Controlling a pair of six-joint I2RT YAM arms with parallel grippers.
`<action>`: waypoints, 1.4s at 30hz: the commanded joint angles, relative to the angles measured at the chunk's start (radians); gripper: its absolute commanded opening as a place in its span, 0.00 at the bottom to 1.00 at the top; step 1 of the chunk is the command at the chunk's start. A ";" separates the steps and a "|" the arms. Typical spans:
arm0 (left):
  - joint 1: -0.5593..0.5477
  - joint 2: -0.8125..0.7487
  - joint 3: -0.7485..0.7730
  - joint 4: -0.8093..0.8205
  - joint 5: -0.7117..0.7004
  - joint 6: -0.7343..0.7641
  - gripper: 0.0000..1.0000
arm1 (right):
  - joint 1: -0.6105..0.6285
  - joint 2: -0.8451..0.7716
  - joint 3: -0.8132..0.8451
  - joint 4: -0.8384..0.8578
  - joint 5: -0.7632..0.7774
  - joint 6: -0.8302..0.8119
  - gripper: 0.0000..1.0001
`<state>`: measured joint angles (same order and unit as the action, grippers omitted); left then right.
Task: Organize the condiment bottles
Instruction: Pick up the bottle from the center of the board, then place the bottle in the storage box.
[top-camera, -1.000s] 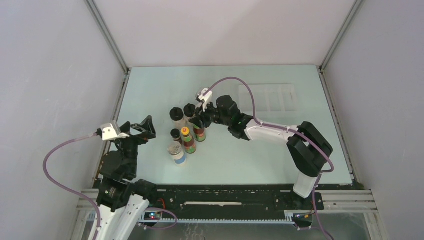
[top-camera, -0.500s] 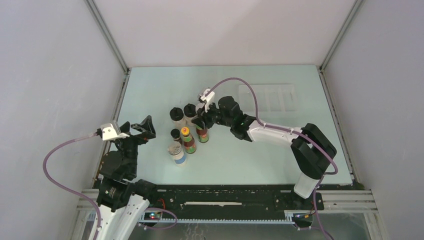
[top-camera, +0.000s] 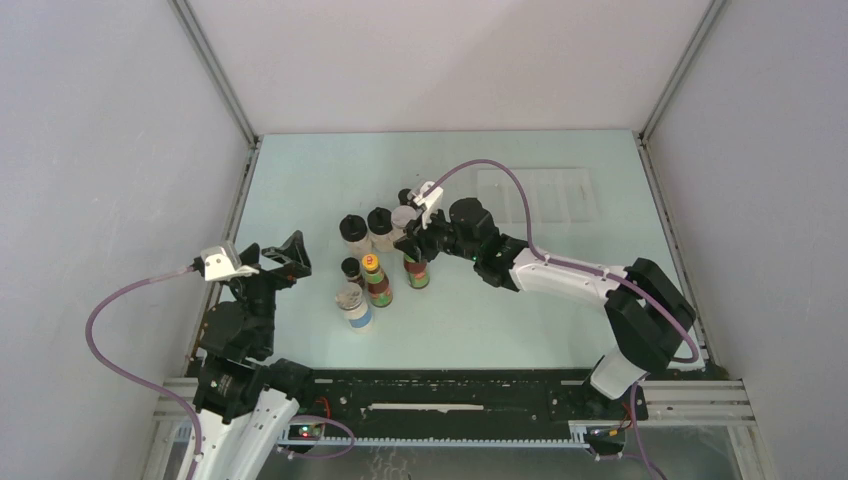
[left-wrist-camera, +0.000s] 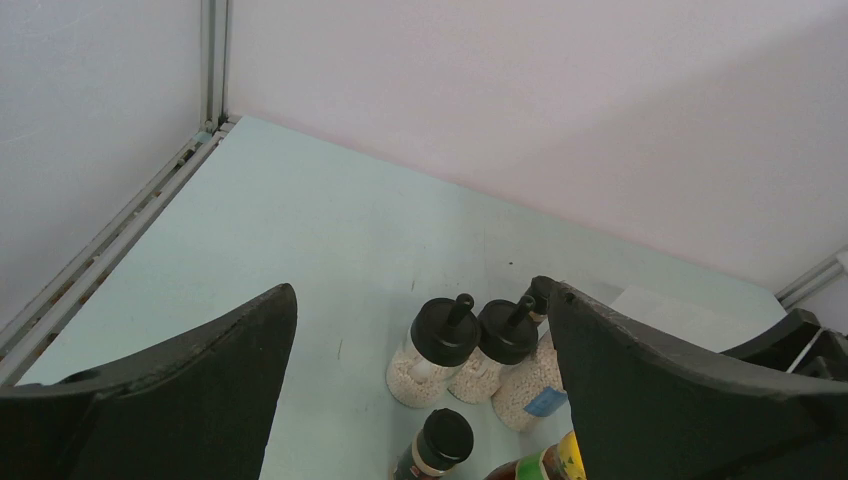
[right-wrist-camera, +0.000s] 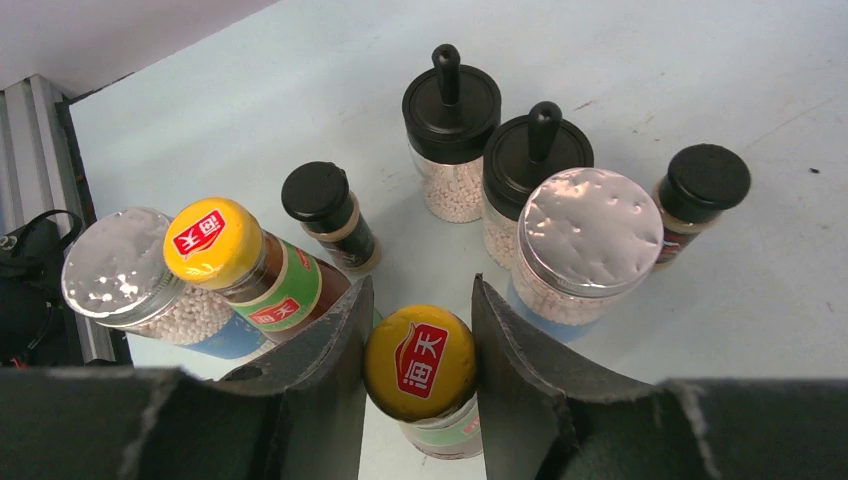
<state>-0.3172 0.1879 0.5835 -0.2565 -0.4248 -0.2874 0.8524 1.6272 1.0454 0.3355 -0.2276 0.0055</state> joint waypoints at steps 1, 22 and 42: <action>0.009 0.013 -0.020 0.016 -0.018 0.022 1.00 | 0.002 -0.124 0.007 0.096 0.035 -0.004 0.00; 0.009 0.000 -0.020 0.000 -0.025 0.022 1.00 | -0.108 -0.352 -0.035 -0.054 0.134 -0.038 0.00; 0.010 0.020 -0.020 0.009 -0.028 0.027 1.00 | -0.499 -0.427 -0.002 -0.078 0.140 -0.010 0.00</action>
<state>-0.3157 0.1898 0.5835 -0.2569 -0.4423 -0.2867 0.4202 1.2484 0.9840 0.1326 -0.1051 -0.0124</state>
